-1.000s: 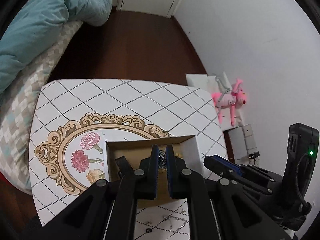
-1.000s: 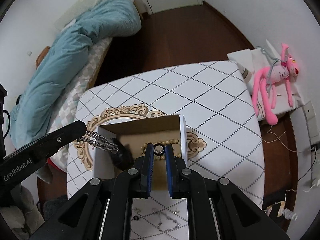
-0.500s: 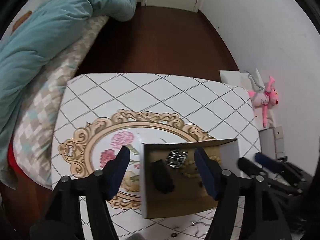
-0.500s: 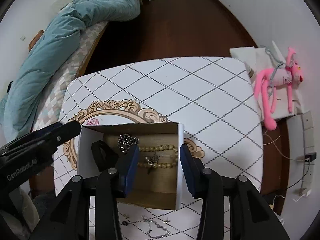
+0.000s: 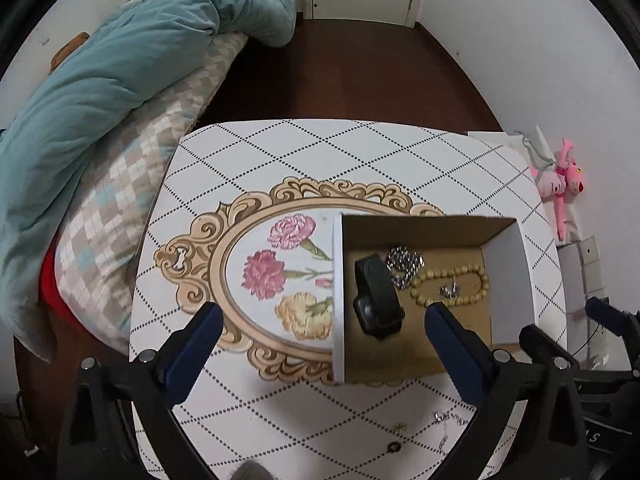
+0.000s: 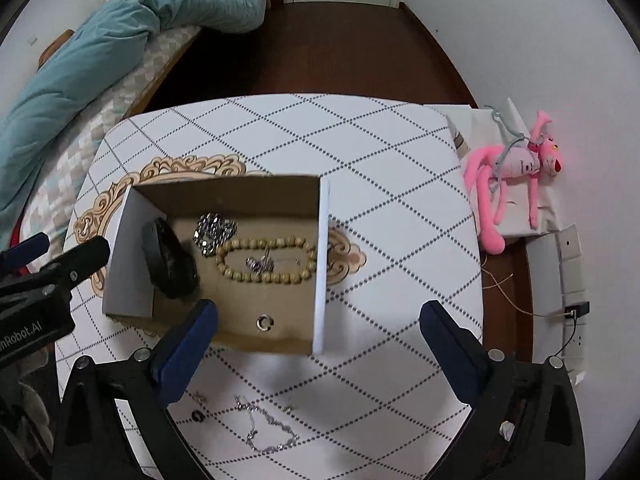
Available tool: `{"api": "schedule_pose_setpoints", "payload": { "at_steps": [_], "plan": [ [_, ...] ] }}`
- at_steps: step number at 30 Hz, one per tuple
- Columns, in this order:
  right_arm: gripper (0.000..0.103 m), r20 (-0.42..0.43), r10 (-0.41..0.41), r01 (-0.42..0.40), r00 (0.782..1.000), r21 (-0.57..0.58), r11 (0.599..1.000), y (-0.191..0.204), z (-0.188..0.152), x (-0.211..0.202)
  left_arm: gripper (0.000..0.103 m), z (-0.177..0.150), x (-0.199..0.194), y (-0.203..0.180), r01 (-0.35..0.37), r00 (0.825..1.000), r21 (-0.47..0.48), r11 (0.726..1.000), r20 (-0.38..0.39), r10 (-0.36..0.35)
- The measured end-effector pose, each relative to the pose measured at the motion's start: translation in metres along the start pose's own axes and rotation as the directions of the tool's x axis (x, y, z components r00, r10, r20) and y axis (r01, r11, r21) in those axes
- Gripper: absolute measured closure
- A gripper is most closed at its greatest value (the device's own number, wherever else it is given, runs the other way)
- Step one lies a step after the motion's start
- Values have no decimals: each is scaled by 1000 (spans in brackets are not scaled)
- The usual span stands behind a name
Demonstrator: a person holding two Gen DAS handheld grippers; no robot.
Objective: Organize jewelry
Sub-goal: 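Move both tools back toward the remaining jewelry on the cloth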
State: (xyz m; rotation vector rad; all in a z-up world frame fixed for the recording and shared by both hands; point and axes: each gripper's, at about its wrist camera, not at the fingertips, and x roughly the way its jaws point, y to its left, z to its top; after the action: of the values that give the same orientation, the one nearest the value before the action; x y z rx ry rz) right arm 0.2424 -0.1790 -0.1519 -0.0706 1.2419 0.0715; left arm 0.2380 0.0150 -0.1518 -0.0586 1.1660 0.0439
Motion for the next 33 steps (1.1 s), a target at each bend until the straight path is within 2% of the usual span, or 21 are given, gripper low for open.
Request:
{"api": "schedule_pose_setpoints", "payload": {
  "at_steps": [5,11,15,20,23,30,32,33],
  "plan": [
    [0,46,0,-1,999,8,1000,1,-6,-22,0,-7,-21,1,6,999,-3,1000,33,-6],
    [0,132,6,-11,991,34,999,0,-14,-67,0,-14,-66,3,14,993,8,1000,117,-15],
    [0,182,14,-23,983,48,999,-1,-27,-95,0,-22,-95,5,-18,985,4,1000,171,17],
    [0,199,42,-57,979,72,996,-2,-51,-110,0,-41,-106,10,-23,982,-21,1000,187,27],
    [0,173,46,-61,984,79,995,-2,-71,-101,0,-58,-95,10,-29,985,-19,999,170,32],
    [3,69,65,-71,996,89,993,-3,-118,-36,0,-104,-40,8,-18,996,-13,1000,87,19],
    [15,44,64,-68,997,84,994,-3,-127,-18,0,-114,-21,6,-20,998,-5,1000,54,20],
    [27,27,67,-70,997,89,994,-3,-133,-5,0,-118,-15,5,-26,999,-3,1000,39,26]
  ]
}}
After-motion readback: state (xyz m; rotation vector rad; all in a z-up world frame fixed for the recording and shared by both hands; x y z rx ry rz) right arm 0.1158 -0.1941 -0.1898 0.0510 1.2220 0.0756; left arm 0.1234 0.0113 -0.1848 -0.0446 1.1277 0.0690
